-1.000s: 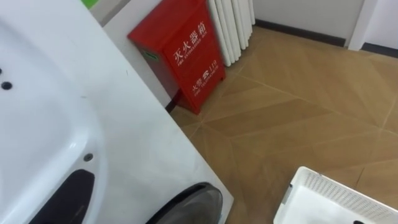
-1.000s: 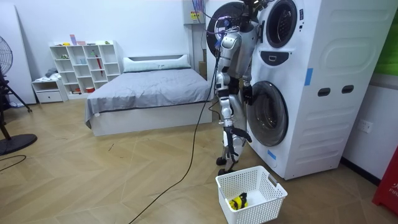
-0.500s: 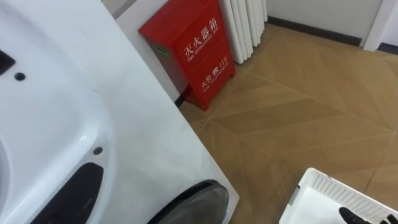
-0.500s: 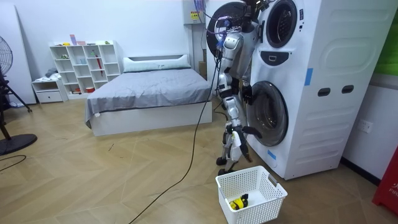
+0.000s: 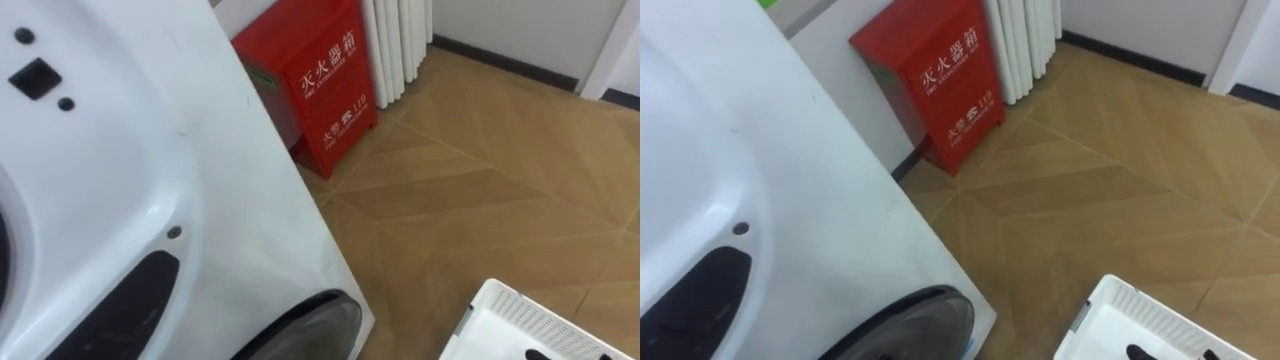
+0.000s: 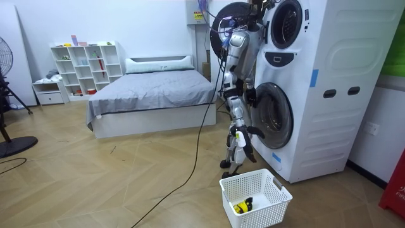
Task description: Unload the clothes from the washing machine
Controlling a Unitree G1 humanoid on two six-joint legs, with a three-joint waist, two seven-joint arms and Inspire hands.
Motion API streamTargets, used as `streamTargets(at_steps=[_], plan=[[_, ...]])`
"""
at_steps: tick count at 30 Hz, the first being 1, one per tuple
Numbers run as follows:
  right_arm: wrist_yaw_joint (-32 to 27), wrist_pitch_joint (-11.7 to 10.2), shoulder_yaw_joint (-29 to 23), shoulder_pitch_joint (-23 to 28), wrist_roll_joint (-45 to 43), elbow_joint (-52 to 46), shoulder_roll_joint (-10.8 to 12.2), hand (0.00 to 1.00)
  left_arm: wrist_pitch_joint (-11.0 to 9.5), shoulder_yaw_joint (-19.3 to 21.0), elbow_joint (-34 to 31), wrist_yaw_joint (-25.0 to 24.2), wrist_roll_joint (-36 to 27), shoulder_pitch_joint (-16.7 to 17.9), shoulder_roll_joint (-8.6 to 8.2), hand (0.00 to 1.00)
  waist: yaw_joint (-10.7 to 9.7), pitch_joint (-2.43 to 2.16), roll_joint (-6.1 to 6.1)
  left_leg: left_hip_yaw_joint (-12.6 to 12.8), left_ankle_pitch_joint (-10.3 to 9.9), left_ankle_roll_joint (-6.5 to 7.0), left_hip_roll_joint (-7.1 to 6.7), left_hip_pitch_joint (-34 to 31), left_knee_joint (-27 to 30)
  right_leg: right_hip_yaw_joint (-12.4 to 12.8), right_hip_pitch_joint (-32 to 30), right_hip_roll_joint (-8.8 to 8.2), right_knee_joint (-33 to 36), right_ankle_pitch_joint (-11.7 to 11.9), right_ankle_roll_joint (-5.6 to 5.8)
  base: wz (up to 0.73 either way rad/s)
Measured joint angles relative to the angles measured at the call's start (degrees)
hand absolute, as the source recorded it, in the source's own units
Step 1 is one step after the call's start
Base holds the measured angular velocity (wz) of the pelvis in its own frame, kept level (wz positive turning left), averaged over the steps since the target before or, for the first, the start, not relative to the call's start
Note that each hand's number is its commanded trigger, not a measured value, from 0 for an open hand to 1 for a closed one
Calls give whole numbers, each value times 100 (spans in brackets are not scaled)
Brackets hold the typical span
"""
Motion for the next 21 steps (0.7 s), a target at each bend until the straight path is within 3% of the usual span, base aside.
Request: streamTargets(at_steps=[7,9,17,19,21], plan=[[244,-12,-30,470,-2,227,1,0,-122,15,-25,11,-6,57,16,0,66,-1,-89,-318,2,-4,28,311,-32,-316,552,-64,-271,-4,-26,20],[249,-11,-31,653,-178,251,6,0,-124,22,-56,9,-1,55,15,0,66,-6,-115,-493,3,-6,27,432,-40,-513,787,-118,-394,-12,-32,41],[348,122,8,732,-162,943,420,0,-124,141,-185,98,16,129,31,0,295,-33,-391,-1208,4,-10,54,1021,-123,-1253,1896,-214,-1140,60,-31,46],[364,225,47,654,-174,1028,563,0,-124,176,-201,224,11,141,32,0,408,-62,-529,-1311,5,-11,43,1140,-177,-1376,2115,-228,-1263,62,-29,29],[363,266,49,630,-211,1127,661,0,-119,298,-203,296,31,124,15,0,413,-52,-634,-1450,8,-16,31,1227,-205,-1472,2310,-228,-1415,81,-18,36]])
